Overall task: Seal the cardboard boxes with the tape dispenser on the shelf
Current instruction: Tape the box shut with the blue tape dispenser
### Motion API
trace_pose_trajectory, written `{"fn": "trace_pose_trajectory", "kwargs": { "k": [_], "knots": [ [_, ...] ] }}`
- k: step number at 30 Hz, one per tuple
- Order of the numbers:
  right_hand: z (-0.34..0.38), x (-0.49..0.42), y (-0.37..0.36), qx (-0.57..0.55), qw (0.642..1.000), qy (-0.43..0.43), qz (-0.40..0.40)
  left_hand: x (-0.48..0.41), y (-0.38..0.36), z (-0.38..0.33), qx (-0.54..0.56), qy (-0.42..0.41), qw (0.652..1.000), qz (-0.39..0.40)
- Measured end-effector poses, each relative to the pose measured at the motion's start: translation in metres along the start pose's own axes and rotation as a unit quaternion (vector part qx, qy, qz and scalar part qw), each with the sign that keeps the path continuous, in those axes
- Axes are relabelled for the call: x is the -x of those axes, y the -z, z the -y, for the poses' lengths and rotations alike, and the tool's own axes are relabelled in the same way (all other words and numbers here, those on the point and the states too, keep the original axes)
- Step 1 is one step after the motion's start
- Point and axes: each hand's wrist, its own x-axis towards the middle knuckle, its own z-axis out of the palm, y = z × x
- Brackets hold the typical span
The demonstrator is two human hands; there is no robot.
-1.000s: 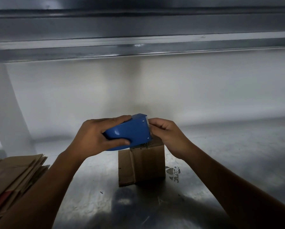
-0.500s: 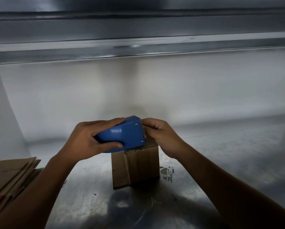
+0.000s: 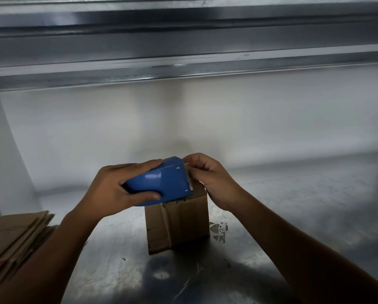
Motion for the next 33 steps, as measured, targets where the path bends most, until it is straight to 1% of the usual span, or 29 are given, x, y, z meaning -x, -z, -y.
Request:
{"fn": "trace_pose_trajectory", "kwargs": {
  "k": [8, 13, 17, 20, 22, 26, 30, 33],
  "knots": [
    [0.002, 0.0, 0.001, 0.005, 1.0, -0.006, -0.022, 0.002, 0.0, -0.001, -0.009, -0.004, 1.0, -0.006],
    [0.004, 0.0, 0.0, 0.034, 0.999, -0.008, -0.032, 0.002, -0.001, -0.001, -0.014, 0.001, 1.0, -0.007],
    [0.008, 0.0, -0.002, 0.078, 0.997, -0.014, -0.017, 0.0, 0.001, 0.002, -0.011, 0.005, 1.0, -0.004],
    [0.013, 0.004, -0.004, 0.094, 0.995, 0.017, -0.037, -0.004, 0.005, 0.003, -0.002, 0.014, 1.0, 0.001],
    [0.018, 0.008, -0.003, 0.096, 0.993, 0.049, -0.048, -0.008, 0.008, 0.001, 0.002, 0.009, 1.0, 0.002],
    [0.03, 0.013, 0.002, 0.098, 0.99, 0.088, -0.056, -0.019, 0.018, -0.006, -0.004, -0.002, 1.0, 0.002],
    [0.038, 0.018, 0.001, 0.125, 0.986, 0.095, -0.058, -0.021, 0.022, -0.012, -0.026, -0.01, 1.0, 0.005],
    [0.041, 0.022, 0.001, 0.113, 0.988, 0.089, -0.052, -0.021, 0.023, -0.017, -0.05, -0.016, 0.999, 0.011]
  ]
}}
